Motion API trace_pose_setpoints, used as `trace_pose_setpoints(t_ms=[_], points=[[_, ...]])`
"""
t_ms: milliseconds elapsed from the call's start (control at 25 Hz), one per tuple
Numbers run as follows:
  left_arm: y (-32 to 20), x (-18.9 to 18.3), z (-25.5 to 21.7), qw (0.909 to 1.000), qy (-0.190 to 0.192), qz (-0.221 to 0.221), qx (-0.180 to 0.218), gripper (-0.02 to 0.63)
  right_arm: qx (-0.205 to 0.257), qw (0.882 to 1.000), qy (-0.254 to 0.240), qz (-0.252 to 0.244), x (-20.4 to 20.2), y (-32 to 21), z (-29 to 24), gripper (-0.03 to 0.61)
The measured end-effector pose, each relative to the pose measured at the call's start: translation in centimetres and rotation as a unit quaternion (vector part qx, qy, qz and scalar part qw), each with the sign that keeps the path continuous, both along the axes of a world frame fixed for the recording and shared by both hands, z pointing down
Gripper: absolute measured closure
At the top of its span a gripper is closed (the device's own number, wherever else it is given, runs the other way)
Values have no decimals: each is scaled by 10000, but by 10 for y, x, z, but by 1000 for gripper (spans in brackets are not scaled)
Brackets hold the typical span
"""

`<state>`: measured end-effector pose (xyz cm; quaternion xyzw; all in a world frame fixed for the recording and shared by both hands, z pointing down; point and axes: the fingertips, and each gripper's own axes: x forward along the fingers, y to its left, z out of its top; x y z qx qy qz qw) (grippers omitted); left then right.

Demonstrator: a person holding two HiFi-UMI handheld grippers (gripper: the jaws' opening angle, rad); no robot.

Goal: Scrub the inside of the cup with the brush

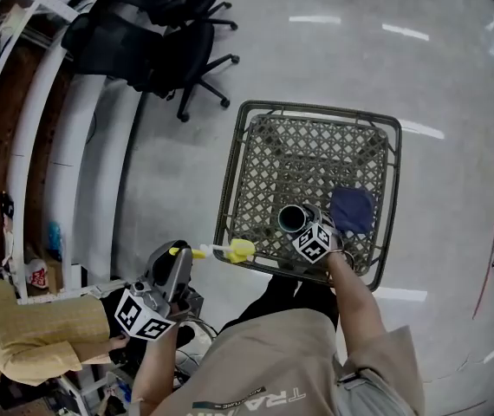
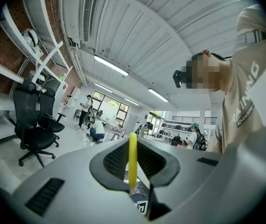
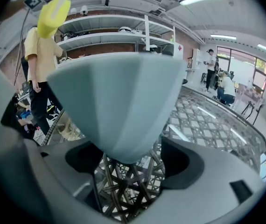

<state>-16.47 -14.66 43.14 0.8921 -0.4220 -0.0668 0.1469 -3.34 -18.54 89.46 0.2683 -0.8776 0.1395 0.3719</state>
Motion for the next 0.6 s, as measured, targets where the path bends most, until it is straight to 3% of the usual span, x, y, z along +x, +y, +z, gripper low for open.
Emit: trace_pose_setpoints(t_ms=[280, 480, 600], points=[[-5, 2, 7, 9998, 70, 139, 87, 563, -286, 9995, -70, 117, 25, 26, -17, 190], [-12, 4, 10, 9994, 215, 272, 55, 563, -454, 9975, -428, 318, 42, 50, -65, 192], [-10, 10, 6, 9985, 257, 473, 78, 563, -343, 9945, -835, 528, 42, 65, -118, 257]])
